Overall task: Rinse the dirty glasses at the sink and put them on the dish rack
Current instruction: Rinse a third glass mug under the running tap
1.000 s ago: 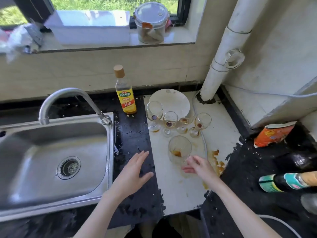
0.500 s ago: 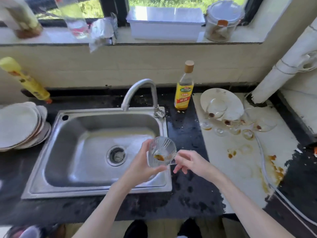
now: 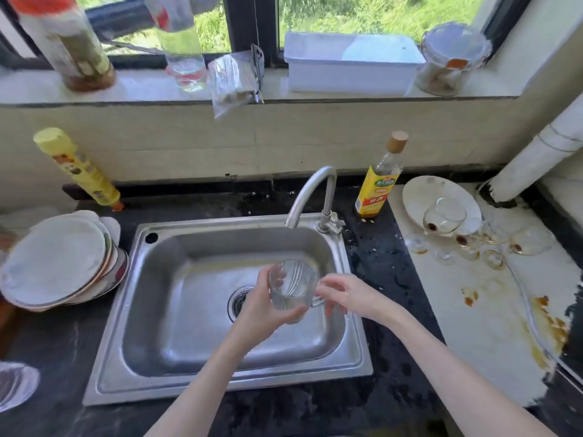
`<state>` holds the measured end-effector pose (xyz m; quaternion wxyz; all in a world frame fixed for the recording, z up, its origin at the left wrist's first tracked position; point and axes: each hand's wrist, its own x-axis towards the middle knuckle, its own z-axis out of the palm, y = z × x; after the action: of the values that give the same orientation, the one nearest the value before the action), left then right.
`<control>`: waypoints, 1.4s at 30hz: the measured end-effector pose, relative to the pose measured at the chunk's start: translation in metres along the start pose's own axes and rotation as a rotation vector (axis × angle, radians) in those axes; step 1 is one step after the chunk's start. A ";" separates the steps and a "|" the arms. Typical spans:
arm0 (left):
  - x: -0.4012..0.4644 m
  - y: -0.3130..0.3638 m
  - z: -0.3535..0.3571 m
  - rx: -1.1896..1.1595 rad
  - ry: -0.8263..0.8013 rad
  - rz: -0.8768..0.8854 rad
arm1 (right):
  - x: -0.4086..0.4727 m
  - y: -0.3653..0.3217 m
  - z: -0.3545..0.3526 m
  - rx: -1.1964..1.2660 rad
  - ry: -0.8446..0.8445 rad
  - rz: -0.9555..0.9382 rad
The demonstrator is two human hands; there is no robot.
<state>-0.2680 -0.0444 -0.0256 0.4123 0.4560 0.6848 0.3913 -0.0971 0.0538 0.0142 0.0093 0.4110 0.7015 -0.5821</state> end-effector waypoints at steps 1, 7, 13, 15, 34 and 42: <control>0.005 -0.001 0.000 -0.001 0.017 -0.007 | 0.006 0.002 -0.004 0.009 0.016 0.017; 0.033 -0.008 -0.002 0.031 0.069 -0.047 | 0.055 0.019 -0.046 -0.146 0.508 0.097; 0.056 -0.017 -0.005 0.060 0.038 -0.087 | 0.113 0.021 -0.073 -0.341 0.414 0.158; 0.061 -0.022 -0.005 0.043 0.032 -0.102 | 0.121 0.027 -0.066 -0.344 0.424 0.127; 0.070 -0.035 0.000 0.068 0.025 -0.083 | 0.130 0.070 -0.002 -1.048 0.255 0.184; 0.067 -0.030 0.002 0.067 -0.002 -0.063 | 0.127 0.064 -0.009 -0.822 0.249 0.131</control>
<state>-0.2913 0.0110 -0.0673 0.4097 0.4481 0.7111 0.3546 -0.1397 0.1324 -0.0972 0.1245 0.4840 0.8432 -0.1984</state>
